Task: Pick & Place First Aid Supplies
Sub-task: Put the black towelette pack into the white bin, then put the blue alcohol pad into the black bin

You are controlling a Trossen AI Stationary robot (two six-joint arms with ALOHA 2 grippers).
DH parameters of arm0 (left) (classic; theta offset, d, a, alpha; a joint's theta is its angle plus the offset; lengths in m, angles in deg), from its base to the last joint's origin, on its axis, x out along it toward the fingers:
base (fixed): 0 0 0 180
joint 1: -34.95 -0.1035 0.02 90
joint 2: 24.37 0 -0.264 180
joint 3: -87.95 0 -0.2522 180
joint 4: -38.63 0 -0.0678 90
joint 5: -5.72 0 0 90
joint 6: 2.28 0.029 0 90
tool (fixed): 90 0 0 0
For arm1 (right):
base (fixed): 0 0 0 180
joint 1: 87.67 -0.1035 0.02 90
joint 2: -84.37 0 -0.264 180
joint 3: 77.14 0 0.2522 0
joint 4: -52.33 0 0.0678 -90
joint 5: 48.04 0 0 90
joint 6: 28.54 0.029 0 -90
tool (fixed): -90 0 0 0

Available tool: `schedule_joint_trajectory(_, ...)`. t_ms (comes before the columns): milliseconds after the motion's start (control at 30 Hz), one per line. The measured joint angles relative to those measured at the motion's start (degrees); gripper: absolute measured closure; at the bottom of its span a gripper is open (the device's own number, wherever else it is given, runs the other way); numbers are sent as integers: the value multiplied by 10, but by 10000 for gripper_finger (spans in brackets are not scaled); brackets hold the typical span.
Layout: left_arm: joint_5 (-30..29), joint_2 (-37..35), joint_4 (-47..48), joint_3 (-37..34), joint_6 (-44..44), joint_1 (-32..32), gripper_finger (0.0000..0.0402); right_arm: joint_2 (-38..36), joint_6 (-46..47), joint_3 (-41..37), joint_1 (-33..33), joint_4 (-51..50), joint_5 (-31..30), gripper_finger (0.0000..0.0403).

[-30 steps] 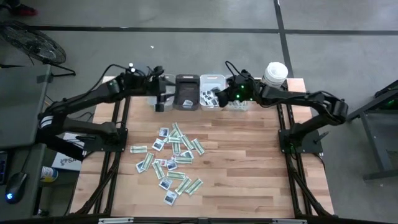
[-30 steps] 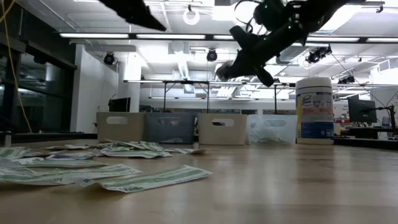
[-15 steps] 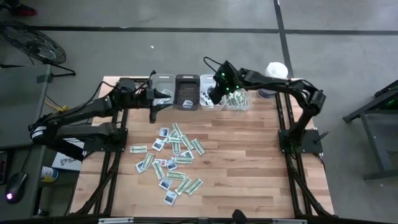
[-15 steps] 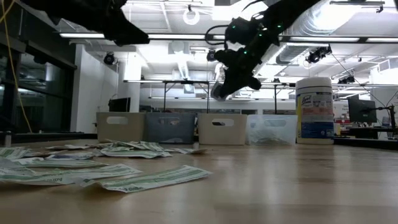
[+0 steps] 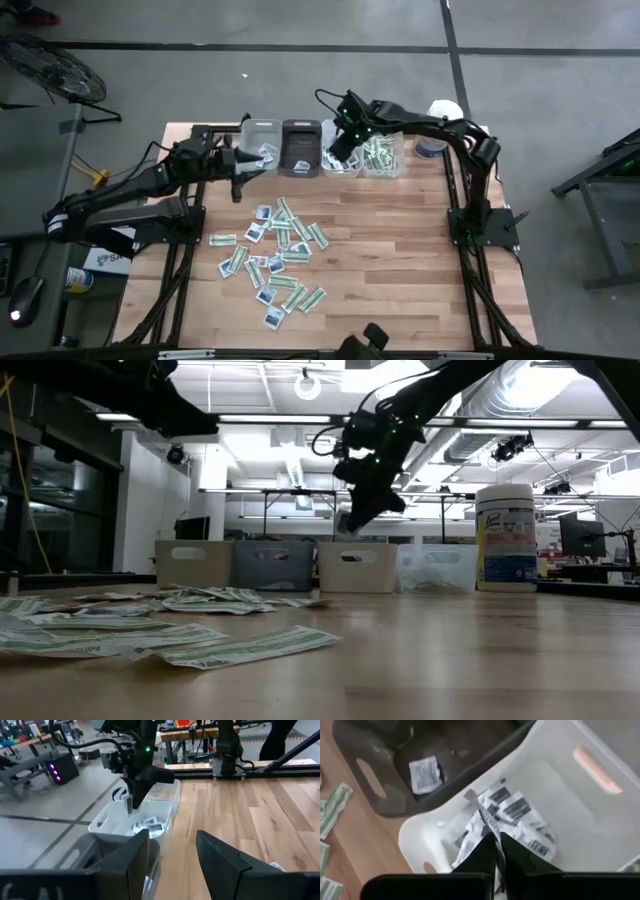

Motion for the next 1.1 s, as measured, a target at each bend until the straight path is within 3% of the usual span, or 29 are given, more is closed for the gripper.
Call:
schedule_joint_trajectory(333,0,-23,3,-51,-41,0,241,6,15,0,-2,-33,10,377)
schedule_joint_trajectory(767,-2,-23,25,-51,-50,0,241,-4,45,0,-4,-56,5,273)
schedule_joint_trajectory(1100,20,-19,203,-51,-56,0,241,-98,-26,0,-3,-113,-55,273)
